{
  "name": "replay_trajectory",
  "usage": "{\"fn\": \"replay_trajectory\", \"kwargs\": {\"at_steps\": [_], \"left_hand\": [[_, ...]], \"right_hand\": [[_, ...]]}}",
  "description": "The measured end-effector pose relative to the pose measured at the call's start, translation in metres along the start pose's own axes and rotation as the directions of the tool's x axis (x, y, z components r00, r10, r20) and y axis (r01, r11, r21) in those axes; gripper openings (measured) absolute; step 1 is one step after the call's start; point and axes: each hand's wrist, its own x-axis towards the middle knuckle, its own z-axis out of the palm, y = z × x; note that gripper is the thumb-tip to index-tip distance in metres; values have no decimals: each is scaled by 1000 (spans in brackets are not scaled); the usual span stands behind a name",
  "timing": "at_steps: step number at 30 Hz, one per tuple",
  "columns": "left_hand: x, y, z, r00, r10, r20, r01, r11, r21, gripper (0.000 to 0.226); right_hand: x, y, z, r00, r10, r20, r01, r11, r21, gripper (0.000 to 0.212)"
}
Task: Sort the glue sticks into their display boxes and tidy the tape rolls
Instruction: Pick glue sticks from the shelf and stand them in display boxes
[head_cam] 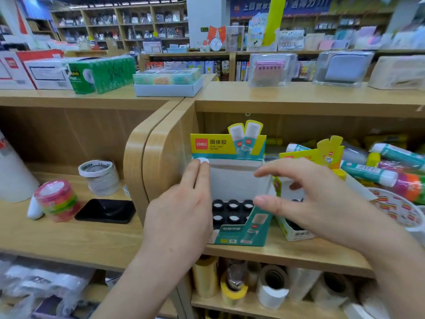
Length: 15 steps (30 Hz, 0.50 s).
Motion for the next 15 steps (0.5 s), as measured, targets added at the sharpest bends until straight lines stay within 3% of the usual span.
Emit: {"fn": "replay_trajectory", "kwargs": {"at_steps": [3,8,15], "left_hand": [[2,1,-5,993,-55,-101,34,979,-200,58],[6,8,-8,936,22,-350,-188,873,-449,35],[9,66,-33,815,196,-545,-504,702,-503,24]], "right_hand": [[-16,2,6,994,-33,-99,38,998,52,58],[-38,14,2,943,32,-331,-9,997,71,40],[-81,66,-54,847,246,-471,-191,968,162,20]]}}
